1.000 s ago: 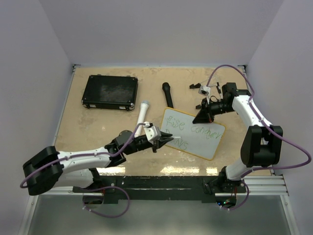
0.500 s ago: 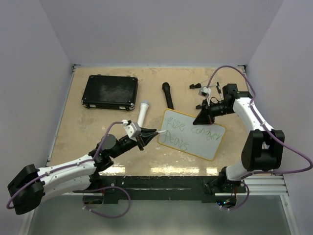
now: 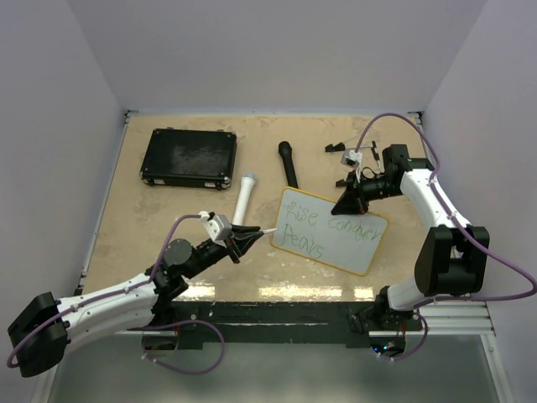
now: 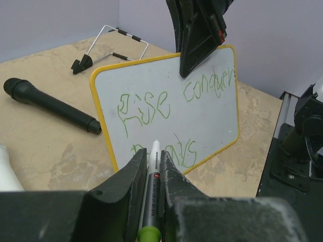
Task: Write a sentence on the whiteboard
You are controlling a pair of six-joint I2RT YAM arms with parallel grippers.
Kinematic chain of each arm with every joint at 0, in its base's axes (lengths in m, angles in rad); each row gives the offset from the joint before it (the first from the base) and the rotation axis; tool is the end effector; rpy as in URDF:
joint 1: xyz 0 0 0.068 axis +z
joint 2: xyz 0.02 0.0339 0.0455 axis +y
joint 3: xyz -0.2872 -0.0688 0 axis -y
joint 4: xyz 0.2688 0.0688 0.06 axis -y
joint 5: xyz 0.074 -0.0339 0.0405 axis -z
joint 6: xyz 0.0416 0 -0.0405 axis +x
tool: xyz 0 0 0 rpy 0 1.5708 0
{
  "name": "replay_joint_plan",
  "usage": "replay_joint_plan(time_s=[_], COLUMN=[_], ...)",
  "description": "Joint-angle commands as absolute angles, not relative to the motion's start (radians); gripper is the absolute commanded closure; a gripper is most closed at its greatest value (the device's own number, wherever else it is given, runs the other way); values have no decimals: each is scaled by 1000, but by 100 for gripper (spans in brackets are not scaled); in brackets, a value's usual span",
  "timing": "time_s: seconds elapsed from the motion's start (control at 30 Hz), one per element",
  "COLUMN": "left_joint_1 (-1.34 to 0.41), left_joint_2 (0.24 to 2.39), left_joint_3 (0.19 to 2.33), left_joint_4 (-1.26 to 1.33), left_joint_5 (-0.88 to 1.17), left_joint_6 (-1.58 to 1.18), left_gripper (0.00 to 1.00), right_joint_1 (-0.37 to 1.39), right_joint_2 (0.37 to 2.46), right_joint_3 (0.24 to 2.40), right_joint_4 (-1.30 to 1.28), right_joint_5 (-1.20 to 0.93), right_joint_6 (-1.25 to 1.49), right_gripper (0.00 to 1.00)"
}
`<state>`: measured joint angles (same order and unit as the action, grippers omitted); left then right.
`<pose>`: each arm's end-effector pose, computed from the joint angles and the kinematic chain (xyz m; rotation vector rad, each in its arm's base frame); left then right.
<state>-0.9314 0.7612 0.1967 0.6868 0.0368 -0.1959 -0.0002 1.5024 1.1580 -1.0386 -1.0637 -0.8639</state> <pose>0.1097 -0.1501 0.2326 0.5757 1.4063 -0.9412 0.2912 0.0363 0.2732 -1.0761 2.0312 1.1359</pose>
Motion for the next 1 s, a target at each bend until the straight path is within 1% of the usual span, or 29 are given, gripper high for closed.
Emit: replay_joint_plan(time_s=[0.0,0.4,0.67,0.97], left_joint_1=[-927,-927,-927,-928], left_joint_2=[782,841,853,923], left_joint_3=[181,173,172,172], left_joint_4=[759,845,870,936], left_joint_5=[28,112,130,140], left_joint_6=[-219,-233,-224,-235], left_gripper=[100,100,100,100], right_joint_1=[3,3,3,2], right_joint_2=[1488,1480,1483,1483], right_joint_3=[1157,1155,1158,1158], right_joint_4=[-985,-980,-980,-980], right_joint_5=[-1071,-1075,-1078,-1081], right_joint_6=[-936,-933,-930,-928], right_gripper=[100,100,100,100])
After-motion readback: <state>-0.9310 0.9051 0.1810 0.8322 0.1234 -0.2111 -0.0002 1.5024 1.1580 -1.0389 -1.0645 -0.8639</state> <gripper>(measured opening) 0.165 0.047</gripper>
